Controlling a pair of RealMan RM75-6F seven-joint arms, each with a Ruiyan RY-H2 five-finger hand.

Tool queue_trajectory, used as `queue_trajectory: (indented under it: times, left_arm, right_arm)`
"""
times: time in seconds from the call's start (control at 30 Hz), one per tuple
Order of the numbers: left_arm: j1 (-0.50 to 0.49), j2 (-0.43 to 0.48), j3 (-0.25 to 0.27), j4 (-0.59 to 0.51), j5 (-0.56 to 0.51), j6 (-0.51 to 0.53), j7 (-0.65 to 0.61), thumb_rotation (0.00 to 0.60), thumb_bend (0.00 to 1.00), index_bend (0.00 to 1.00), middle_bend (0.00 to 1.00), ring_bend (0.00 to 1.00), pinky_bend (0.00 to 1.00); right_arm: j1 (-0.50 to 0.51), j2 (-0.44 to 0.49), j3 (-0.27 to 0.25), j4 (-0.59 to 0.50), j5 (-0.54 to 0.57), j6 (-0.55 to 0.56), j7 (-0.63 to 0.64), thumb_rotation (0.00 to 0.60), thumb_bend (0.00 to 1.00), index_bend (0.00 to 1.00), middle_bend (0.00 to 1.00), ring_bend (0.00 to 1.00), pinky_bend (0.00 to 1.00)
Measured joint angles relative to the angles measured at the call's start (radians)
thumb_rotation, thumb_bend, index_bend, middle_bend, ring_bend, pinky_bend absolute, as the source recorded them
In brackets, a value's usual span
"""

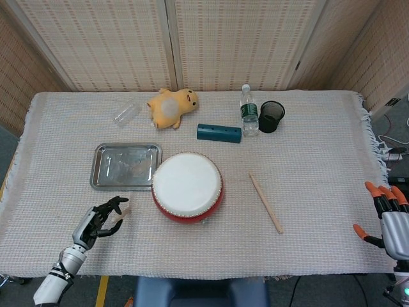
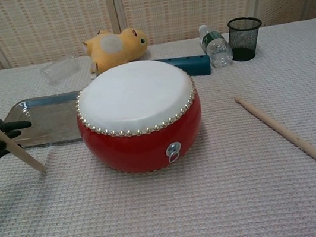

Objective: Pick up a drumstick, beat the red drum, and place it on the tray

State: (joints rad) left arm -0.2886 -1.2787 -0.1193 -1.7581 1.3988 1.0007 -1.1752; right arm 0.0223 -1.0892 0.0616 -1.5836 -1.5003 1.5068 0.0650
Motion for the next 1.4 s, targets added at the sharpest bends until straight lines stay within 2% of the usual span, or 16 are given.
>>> queue_trajectory:
  times: [0.23, 0.33, 0.47, 0.57, 0.67, 0.9, 1.03, 1.13, 1.4]
  left_arm:
    - [-0.038, 0.060, 0.050, 0.119, 0.187, -0.012, -0.639, 0.600, 0.40, 0.59, 0.25, 0.05, 0.07]
    - [-0.067, 0.067, 0.089, 0.200, 0.263, 0.000, -0.863, 0.600, 0.40, 0.59, 0.26, 0.07, 0.07]
    - [-0.117, 0.061, 0.157, 0.335, 0.341, 0.018, -1.052, 0.600, 0.40, 0.58, 0.26, 0.07, 0.09]
    - [-0.156, 0.043, 0.209, 0.403, 0.357, 0.027, -1.109, 0.600, 0.40, 0.58, 0.27, 0.09, 0.09]
    - [-0.170, 0.027, 0.224, 0.422, 0.338, 0.029, -1.117, 0.600, 0.40, 0.58, 0.28, 0.11, 0.11]
    - [-0.170, 0.006, 0.216, 0.417, 0.244, 0.017, -1.020, 0.600, 0.40, 0.57, 0.36, 0.23, 0.22]
    - [-0.167, -0.007, 0.203, 0.400, 0.183, 0.006, -0.950, 0.600, 0.40, 0.56, 0.39, 0.27, 0.24]
    - [-0.163, -0.018, 0.189, 0.386, 0.151, 0.000, -0.936, 0.600, 0.40, 0.52, 0.39, 0.27, 0.25]
    - [-0.164, -0.036, 0.185, 0.399, 0.155, 0.008, -0.941, 0.600, 0.40, 0.40, 0.39, 0.32, 0.31]
  right_arm:
    - [0.001, 0.013, 0.011, -0.029, 0.006, 0.011, -0.026, 0.600, 0.20, 0.00, 0.14, 0.01, 0.06]
    - [0.003, 0.020, 0.017, -0.042, 0.009, 0.014, -0.037, 0.600, 0.20, 0.00, 0.14, 0.01, 0.06]
    - [0.005, 0.024, 0.020, -0.053, 0.011, 0.014, -0.047, 0.600, 0.19, 0.00, 0.14, 0.01, 0.06]
    - [0.006, 0.022, 0.019, -0.055, 0.016, 0.008, -0.046, 0.600, 0.19, 0.00, 0.14, 0.01, 0.06]
    - [0.006, 0.020, 0.017, -0.055, 0.020, 0.005, -0.045, 0.600, 0.19, 0.00, 0.14, 0.01, 0.06]
    - [0.004, 0.017, 0.014, -0.051, 0.024, 0.003, -0.040, 0.600, 0.19, 0.00, 0.14, 0.01, 0.06]
    - [0.003, 0.017, 0.013, -0.049, 0.024, 0.003, -0.039, 0.600, 0.19, 0.00, 0.14, 0.01, 0.06]
    - [0.002, 0.018, 0.013, -0.048, 0.025, 0.004, -0.037, 0.600, 0.19, 0.00, 0.14, 0.01, 0.06]
    - [0.001, 0.022, 0.015, -0.046, 0.025, 0.008, -0.033, 0.600, 0.19, 0.00, 0.14, 0.01, 0.06]
